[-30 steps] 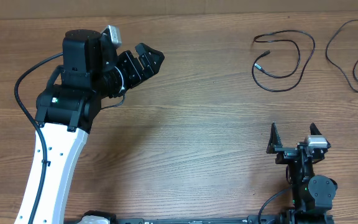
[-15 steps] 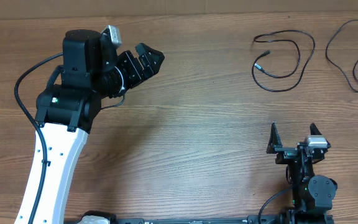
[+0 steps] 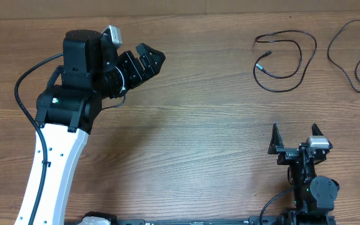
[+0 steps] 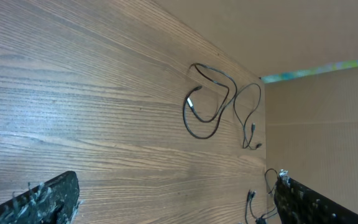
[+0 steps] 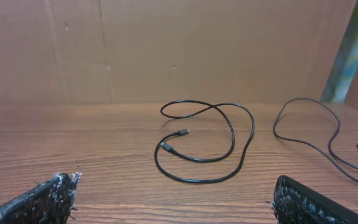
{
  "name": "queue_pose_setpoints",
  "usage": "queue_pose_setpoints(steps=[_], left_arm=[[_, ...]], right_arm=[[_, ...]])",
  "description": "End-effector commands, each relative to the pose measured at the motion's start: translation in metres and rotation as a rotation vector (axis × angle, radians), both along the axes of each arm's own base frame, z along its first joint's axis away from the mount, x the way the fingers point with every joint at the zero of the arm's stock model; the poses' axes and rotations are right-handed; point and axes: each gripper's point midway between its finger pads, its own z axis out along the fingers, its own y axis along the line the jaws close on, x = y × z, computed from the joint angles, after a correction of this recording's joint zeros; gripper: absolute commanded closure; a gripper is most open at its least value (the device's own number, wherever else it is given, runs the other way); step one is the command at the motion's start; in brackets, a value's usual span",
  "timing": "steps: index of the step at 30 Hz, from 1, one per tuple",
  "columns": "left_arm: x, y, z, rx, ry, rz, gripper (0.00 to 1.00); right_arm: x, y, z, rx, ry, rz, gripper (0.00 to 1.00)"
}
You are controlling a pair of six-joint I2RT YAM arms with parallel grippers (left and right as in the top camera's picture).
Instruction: Untangle cables
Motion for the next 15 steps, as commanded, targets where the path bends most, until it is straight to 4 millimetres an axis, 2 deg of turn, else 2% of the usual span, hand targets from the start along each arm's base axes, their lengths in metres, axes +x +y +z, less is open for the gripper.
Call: queue_pose_setpoints(steps=[1,6,8,10,12,15], left_arm=[[0.001,-0.002,0.006,0.012,-0.029,-0.017,0.0],[-0.003,-0.005,0.004,0.012,-0.02,-0.044,0.0],[0.003,-0.002,0.01,0.101,-0.126,-0.101,0.01],[0.012,0.007,0.017,0.203,-0.24,-0.132,0.01],[0.017,0.025,0.018,0.249,-0.25,-0.076,0.0],[0.013,0.048,0.022,0.319,-0.259,-0.017,0.0]], right_arm=[[0.0,-0.002,-0.001,-0.006,-0.007,-0.013,0.0],[0.0,-0.002,-0.001,-0.006,-0.007,-0.013,0.0],[0.0,-0.002,-0.001,-0.006,-0.007,-0.013,0.0],[0.0,-0.002,-0.001,-0.006,-0.007,-0.013,0.0],[0.0,-0.002,-0.001,-0.006,-0.007,-0.013,0.0],[0.0,-0.002,-0.001,-0.006,-0.007,-0.013,0.0]])
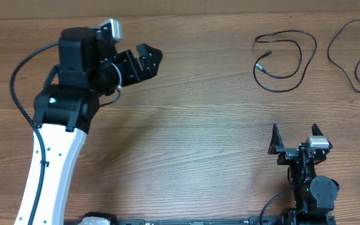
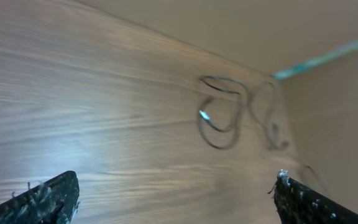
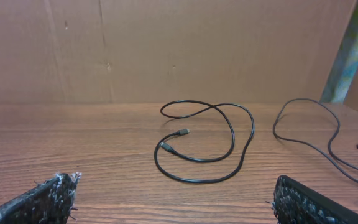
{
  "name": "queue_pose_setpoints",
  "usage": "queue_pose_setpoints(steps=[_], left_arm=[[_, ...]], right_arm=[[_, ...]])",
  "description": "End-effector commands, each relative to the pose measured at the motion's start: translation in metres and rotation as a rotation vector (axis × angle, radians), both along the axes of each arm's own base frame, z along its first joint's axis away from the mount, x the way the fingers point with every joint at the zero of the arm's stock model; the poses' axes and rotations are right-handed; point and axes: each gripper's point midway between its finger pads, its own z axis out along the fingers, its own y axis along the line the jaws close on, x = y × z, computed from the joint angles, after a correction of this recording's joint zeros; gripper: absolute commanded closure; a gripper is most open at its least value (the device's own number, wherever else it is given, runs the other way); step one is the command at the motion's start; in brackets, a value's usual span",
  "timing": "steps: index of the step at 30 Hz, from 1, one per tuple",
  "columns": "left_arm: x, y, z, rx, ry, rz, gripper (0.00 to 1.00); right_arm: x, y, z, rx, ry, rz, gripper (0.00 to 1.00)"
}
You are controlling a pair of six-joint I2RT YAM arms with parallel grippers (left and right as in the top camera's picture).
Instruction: Untangle cables
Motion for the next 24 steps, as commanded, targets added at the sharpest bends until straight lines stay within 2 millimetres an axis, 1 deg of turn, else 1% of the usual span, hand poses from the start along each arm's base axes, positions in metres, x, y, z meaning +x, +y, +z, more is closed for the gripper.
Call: queue_pose_setpoints(steps=[1,4,7,12,15,19,21,24], left_arm=[[-0.006,0.032,0.021,0.171,-0.122,0.039,0.0],[-0.027,0.043,0.036,0.254,-0.18,0.039,0.0],[-0.054,0.045,0.05,0.283,-0.222,0.021,0.01],[-0.092,0.055,0.054,0.306,-0.203,0.043,0.0],[-0.113,0.066,0.056,0.334,-0.201,0.088,0.0],[-0.135,0.084,0.058,0.389,-0.199,0.165,0.0],[-0.14,0.085,0.057,0.391,-0.192,0.165,0.0],[-0.144,0.085,0.05,0.397,-0.163,0.158,0.01]], right_arm=[[0.0,-0.002,-0.001,-0.002,-0.007,-0.013,0.0],[0.0,-0.002,-0.001,-0.002,-0.007,-0.013,0.0],[0.0,-0.002,-0.001,-0.002,-0.007,-0.013,0.0],[0.0,-0.002,-0.001,-0.002,-0.007,-0.013,0.0],[0.0,-0.002,-0.001,-0.002,-0.007,-0.013,0.0],[0.0,-0.002,-0.001,-0.002,-0.007,-0.013,0.0],[0.0,-0.002,-0.001,-0.002,-0.007,-0.013,0.0],[0.0,-0.002,-0.001,-0.002,-0.007,-0.013,0.0]])
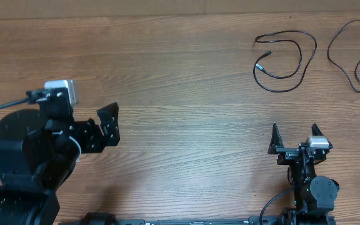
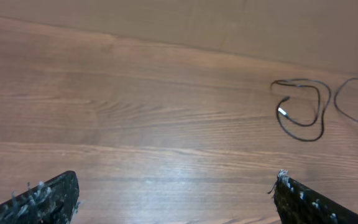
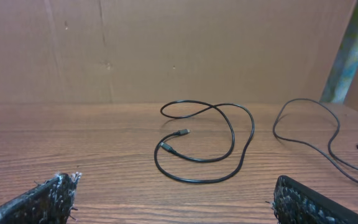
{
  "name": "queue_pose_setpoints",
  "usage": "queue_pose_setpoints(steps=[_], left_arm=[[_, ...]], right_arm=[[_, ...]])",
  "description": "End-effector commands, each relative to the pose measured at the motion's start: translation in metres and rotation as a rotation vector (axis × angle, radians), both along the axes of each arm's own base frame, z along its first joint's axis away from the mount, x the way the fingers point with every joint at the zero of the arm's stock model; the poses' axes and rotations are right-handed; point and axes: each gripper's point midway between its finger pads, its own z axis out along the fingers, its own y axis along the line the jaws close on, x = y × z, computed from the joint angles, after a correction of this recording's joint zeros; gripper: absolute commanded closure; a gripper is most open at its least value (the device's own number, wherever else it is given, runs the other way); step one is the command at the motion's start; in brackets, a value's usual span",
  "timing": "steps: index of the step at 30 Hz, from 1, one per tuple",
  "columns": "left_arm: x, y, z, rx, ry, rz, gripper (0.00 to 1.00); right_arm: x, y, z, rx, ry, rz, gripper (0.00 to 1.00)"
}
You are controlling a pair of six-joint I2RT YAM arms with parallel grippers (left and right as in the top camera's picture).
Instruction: Untangle cables
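Note:
Two black cables lie apart at the far right of the table. One is a looped cable (image 1: 287, 57) (image 3: 211, 144) (image 2: 303, 112) with both plugs inside its loop. The other is a longer curved cable (image 1: 354, 57) (image 3: 323, 144) at the right edge. My left gripper (image 1: 105, 128) (image 2: 176, 200) stands open and empty over the near left of the table, far from both. By the front edge, short of the looped cable, my right gripper (image 1: 295, 136) (image 3: 176, 200) is open and empty too.
The wooden table (image 1: 192, 119) is bare around both grippers. A brown cardboard wall (image 3: 166, 50) stands behind the cables at the far edge.
My left arm has drawn back from the far left of the table to the near left, its gripper still open. The right arm and both cables are where they were.
My left gripper was open and raised over the far left of the table, angled toward the cables. It then stood there slightly turned. Now it is pulled back near the front left. The cables stayed apart and the right gripper stayed still.

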Motion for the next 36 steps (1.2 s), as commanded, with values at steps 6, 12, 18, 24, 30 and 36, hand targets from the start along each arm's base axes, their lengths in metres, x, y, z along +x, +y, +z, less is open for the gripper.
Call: queue_pose_setpoints(steps=[6,12,18,24,30,36], left_arm=[[-0.005,0.007,-0.008,0.045,0.041,0.021,0.01],[-0.01,0.008,-0.015,0.049,0.075,0.021,0.0],[-0.011,0.008,-0.015,0.049,0.074,0.021,0.0],[-0.015,0.008,-0.012,0.047,0.059,0.021,0.01],[-0.028,0.01,-0.001,0.041,0.004,0.023,0.01],[-0.05,0.012,0.013,0.032,-0.077,0.024,0.0]], right_arm=[[0.0,-0.002,-0.001,-0.002,-0.006,-0.013,0.0],[0.0,-0.002,-0.001,-0.002,-0.006,-0.013,0.0],[0.0,-0.002,-0.001,-0.002,-0.006,-0.013,0.0],[0.0,-0.002,-0.001,-0.002,-0.006,-0.013,0.0],[0.0,-0.002,-0.001,-0.002,-0.006,-0.013,0.0],[0.0,-0.002,-0.001,-0.002,-0.006,-0.013,0.0]])
